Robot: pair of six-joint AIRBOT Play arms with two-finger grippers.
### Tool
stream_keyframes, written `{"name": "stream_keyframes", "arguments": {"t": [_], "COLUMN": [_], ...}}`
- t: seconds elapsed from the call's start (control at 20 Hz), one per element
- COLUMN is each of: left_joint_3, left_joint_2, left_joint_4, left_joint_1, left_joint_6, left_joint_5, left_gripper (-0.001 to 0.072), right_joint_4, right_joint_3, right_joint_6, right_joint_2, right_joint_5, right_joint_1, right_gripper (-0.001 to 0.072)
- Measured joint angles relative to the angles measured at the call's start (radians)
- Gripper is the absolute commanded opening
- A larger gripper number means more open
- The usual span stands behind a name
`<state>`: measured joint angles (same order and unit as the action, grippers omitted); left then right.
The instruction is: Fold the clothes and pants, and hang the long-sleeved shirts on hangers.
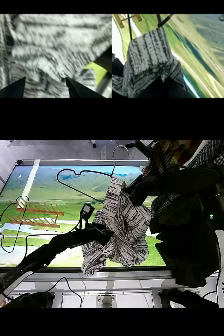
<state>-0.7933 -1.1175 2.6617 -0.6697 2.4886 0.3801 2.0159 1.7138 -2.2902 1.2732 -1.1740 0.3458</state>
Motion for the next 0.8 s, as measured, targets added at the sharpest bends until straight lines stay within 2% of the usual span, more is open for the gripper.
{"name": "stream_keyframes", "arguments": {"t": [0.05,0.25,0.3,0.4,0.45,0.8], "left_joint_3": [-0.004,-0.013,-0.014,-0.015,-0.015,-0.015], "left_joint_2": [-0.012,-0.051,-0.058,-0.065,-0.068,-0.053], "left_joint_4": [0.0,-0.002,-0.004,-0.008,-0.011,-0.047], "left_joint_1": [-0.002,-0.005,-0.006,-0.006,-0.005,0.058], "left_joint_6": [0.002,0.006,0.006,0.006,0.006,0.006], "left_joint_5": [-0.012,-0.037,-0.039,-0.043,-0.044,-0.004], "left_gripper": [0.0511,0.0475,0.0384,0.0064,0.0028,0.0027], "right_joint_4": [0.0,0.001,0.001,0.0,0.0,-0.031], "right_joint_3": [0.0,0.0,0.0,0.0,0.0,0.0], "right_joint_6": [0.0,0.0,0.0,0.0,0.0,-0.018], "right_joint_2": [0.0,-0.001,-0.001,-0.003,-0.006,-0.016], "right_joint_5": [-0.002,-0.016,-0.02,-0.024,-0.026,-0.064], "right_joint_1": [0.001,0.003,0.003,0.003,0.003,-0.002], "right_gripper": [0.0056,0.0056,0.0056,0.0056,0.0056,0.0056]}}
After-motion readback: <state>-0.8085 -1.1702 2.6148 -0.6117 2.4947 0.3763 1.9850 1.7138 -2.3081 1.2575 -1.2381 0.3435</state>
